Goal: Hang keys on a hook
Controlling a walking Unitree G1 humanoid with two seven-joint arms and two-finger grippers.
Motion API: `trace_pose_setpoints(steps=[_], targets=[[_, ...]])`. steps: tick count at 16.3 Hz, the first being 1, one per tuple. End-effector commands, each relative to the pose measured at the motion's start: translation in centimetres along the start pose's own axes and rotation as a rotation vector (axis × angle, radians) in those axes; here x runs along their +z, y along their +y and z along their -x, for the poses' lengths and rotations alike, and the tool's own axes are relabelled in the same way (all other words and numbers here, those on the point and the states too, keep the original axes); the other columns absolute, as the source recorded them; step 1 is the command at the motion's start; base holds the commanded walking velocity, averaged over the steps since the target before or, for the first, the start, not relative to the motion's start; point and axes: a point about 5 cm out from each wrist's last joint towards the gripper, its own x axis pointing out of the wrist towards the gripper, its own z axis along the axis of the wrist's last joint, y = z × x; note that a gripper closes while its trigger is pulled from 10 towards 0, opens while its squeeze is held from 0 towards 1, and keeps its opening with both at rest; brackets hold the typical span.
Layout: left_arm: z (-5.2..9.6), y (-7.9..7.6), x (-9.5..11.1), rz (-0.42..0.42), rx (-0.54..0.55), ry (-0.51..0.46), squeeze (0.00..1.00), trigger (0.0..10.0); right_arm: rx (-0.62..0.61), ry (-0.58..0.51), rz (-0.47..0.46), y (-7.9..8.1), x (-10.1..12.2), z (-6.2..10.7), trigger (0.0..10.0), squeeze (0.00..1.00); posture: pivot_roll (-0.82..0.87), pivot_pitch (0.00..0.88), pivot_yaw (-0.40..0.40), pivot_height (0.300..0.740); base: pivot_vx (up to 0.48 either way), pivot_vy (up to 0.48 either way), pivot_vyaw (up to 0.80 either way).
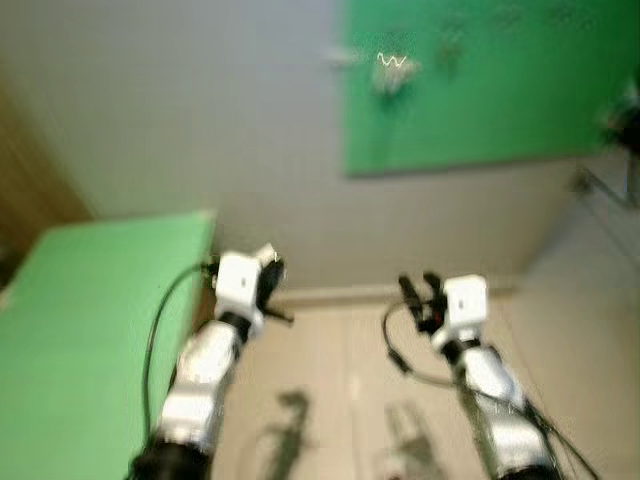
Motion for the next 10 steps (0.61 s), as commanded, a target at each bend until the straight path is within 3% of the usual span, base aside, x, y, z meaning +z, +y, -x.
trace_pose_setpoints(steps=[1, 10], targets=[[-0.15, 0.35, 0.48, -0.017, -0.007, -0.016, 0.0, 0.0, -0.001, -0.03, -0.003, 0.28, 0.54, -0.35, 10.0, 0.0, -0.25, 0.0, 0.122, 0.727, 0.266, -0.394, 0.0], [0.1, 0.43, 0.03, 0.008, 0.051, -0.013, 0.0, 0.0, 0.007, -0.019, -0.004, 0.2, 0.13, -0.23, 10.0, 0.0, -0.24, 0.0, 0.114, 0.727, 0.293, -0.377, 0.0]])
